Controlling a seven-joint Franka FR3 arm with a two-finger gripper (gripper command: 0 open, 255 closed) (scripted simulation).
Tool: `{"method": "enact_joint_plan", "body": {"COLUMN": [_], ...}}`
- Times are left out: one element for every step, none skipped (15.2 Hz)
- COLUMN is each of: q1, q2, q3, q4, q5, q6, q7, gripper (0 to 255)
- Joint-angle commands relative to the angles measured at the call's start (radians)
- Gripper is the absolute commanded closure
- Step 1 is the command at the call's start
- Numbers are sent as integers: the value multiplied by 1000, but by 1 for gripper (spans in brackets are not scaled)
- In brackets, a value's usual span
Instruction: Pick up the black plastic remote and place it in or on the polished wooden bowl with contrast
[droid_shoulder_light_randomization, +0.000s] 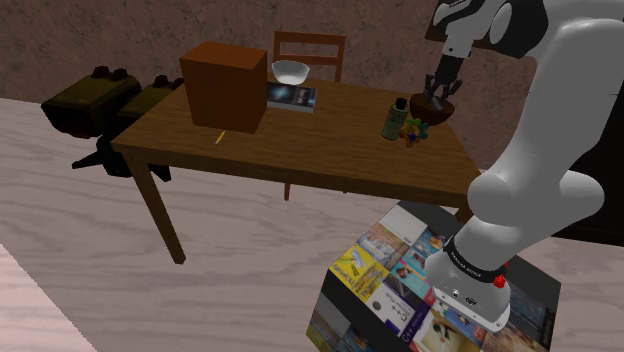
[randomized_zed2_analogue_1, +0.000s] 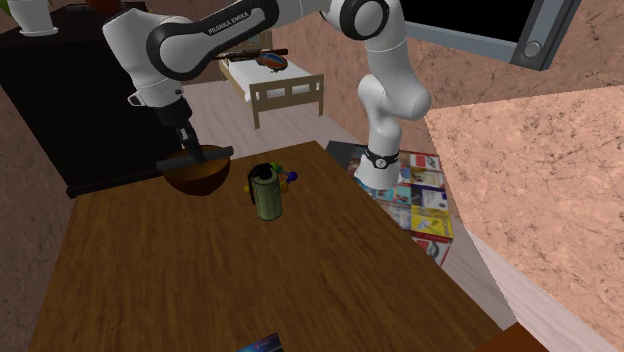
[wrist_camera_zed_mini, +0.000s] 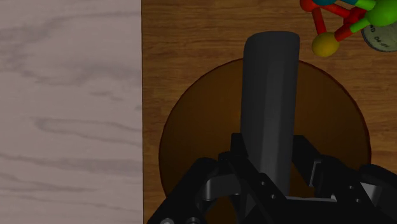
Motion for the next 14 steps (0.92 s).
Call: {"method": "enact_joint_plan", "body": {"q1": [0,0,0,0,0,0,0,0,0,0,0,0,-4,-9], "q2": [3,3,3,3,3,3,1,0,0,0,0,3,8,14], "q3": [0,0,0,0,0,0,0,0,0,0,0,0,-1,-1], "q4": [-4,-4,-4,-4,-4,-4,-8,-9,-10,-9,-9,-4,36,79], "q5": [1,1,1,1,1,1,0,0,0,0,0,1,1,2], "q6": [6,6,6,6,6,6,8,8,9,8,8,6,-29,-65], "q7": [-1,-1,-1,-1,-1,-1,-1,-2,-2,-2,-2,-1,0,0], "gripper": [255,255,255,255,255,255,0,0,0,0,0,0,0,0]}}
